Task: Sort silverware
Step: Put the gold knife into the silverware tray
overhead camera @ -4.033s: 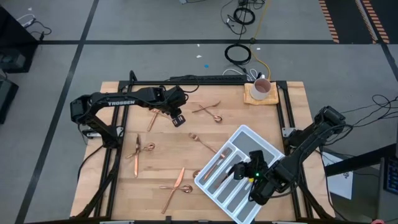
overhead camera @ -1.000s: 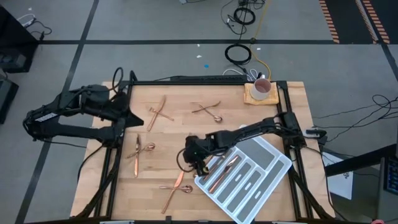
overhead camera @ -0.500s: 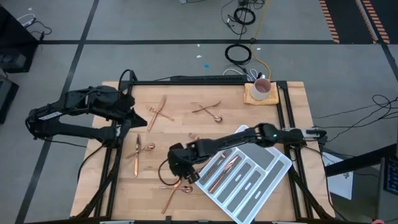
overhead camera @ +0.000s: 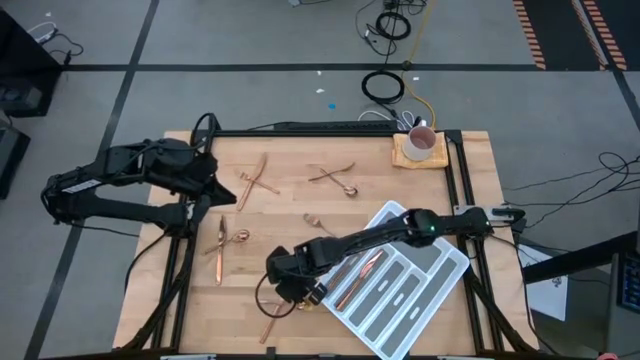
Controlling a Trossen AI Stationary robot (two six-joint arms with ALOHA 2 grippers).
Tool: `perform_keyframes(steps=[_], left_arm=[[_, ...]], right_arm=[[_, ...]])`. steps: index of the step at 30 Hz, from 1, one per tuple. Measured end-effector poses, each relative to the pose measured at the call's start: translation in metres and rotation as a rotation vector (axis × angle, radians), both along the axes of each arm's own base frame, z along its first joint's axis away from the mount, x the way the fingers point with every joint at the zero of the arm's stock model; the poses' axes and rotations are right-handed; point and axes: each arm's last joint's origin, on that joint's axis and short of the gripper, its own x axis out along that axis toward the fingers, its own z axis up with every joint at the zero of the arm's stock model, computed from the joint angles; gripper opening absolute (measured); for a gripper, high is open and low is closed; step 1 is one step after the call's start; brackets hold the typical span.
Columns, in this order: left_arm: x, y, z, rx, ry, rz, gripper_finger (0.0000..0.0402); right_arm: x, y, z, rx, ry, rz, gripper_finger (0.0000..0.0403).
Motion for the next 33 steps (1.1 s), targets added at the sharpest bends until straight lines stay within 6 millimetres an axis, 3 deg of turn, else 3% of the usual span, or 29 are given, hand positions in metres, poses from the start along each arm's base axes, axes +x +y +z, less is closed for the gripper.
perform_keyframes(steps=[9,22,29,33], left_arm=[[0.000,0.000,0.000,0.007,0.002,-0.004,0.0059],[0.000,0.000,0.000,0.032,-0.001,-0.015,0.0059],[0.000,0.000,0.000,0.035,0.000,-0.011,0.0059],[0.000,0.000,0.000,0.039,-0.001,-0.014,0.0059]], right_arm=[[0.007,0.001,-0.026,-0.010,0.006,0.043,0.0176],[0.011,0.001,-0.035,-0.023,-0.008,0.072,0.0176],[0.013,-0.003,-0.053,-0.020,0.028,0.069,0.0175],[0.012,-0.004,-0.055,-0.059,0.043,0.053,0.0145]])
